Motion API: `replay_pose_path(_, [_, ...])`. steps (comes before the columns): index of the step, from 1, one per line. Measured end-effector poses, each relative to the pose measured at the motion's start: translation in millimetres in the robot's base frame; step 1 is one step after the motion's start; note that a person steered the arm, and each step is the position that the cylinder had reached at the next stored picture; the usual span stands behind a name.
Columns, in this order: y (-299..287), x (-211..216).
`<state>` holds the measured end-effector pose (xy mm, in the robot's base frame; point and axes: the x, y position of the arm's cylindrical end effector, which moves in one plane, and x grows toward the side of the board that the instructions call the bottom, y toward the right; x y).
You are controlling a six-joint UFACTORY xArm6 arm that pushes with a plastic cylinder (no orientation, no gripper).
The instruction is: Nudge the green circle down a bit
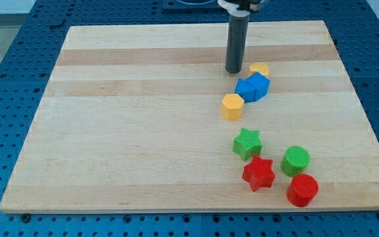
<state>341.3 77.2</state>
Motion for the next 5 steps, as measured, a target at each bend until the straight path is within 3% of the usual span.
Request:
replay_pose_path(3, [19, 4])
replay_pose_path(5, [33, -32])
